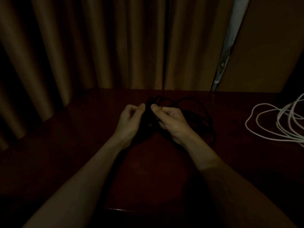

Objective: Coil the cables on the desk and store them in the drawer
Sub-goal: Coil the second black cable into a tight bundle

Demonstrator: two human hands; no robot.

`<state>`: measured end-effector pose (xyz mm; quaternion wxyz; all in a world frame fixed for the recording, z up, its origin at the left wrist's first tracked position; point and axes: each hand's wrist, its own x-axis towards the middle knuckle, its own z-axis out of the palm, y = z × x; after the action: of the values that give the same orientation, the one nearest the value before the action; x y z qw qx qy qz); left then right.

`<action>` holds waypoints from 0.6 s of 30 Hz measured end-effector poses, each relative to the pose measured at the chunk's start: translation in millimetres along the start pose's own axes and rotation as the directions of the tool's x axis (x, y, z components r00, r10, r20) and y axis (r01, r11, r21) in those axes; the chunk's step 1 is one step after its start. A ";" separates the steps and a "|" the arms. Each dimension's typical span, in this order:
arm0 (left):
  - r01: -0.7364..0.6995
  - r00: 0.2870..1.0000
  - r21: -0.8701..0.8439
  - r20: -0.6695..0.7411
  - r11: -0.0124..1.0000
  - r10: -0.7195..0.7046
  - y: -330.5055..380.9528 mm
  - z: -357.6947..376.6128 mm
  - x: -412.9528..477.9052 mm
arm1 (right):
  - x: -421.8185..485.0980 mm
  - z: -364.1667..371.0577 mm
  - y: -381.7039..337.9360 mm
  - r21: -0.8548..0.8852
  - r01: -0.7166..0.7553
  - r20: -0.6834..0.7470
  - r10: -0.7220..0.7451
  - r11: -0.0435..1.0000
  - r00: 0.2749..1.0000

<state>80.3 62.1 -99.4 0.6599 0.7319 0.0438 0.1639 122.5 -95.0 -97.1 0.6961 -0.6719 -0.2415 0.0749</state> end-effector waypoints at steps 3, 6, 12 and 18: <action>-0.230 0.969 0.246 -0.026 0.942 0.244 -7.1 -2.9 2.1 | 3.2 5.5 3.5 -0.130 0.005 -0.125 -0.022 0.992 0.992; -0.298 0.954 0.348 0.148 0.889 0.262 -11.9 1.6 -2.3 | 7.7 5.7 4.9 -0.194 -0.030 -0.212 -0.012 0.981 0.977; -0.317 0.948 0.343 0.091 0.884 0.305 -18.9 -6.1 6.3 | 5.5 2.0 6.7 -0.258 0.018 -0.107 -0.047 0.966 0.993; -0.043 0.983 -0.064 0.176 0.997 0.053 -1.0 -9.8 1.5 | 7.3 -15.7 6.0 -0.122 0.013 0.054 -0.007 0.992 0.999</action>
<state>78.9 72.0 -99.4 0.6787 0.7243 -0.0379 0.1151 137.0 -105.5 -100.8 0.6475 -0.7098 -0.2673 0.0744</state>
